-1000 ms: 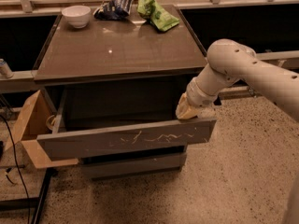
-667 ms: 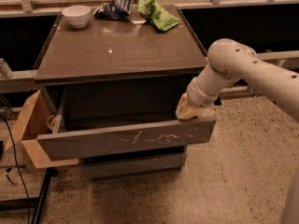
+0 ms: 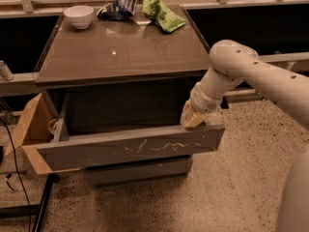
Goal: Open top drawer
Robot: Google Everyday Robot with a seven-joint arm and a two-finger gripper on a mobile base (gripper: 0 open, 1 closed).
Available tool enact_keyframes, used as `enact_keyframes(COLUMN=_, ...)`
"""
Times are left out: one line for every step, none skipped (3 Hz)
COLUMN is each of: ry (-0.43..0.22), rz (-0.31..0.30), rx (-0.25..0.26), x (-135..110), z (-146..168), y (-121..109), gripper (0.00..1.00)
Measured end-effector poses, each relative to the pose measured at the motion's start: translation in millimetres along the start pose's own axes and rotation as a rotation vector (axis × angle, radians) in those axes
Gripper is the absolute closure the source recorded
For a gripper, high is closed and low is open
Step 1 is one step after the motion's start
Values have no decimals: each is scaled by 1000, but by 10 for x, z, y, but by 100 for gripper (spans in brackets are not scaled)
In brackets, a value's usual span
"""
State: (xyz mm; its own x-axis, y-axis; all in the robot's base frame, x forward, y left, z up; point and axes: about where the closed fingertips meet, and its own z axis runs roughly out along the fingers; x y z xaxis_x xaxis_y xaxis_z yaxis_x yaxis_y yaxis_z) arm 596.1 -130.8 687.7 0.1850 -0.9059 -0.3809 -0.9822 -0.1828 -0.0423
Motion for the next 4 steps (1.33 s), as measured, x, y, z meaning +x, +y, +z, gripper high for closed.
enact_keyframes(ry=2, rz=9, rx=-57, x=-11, z=37, y=122, gripper=100)
enact_keyframes(ry=4, rz=21, rx=-94, x=-12, z=25, y=256, gripper=100)
enact_keyframes(ry=10, rz=35, rx=-118, x=-11, z=-25, y=405, gripper=100)
enact_keyframes(ry=19, rz=48, rx=-135, x=-18, z=-99, y=563, gripper=100)
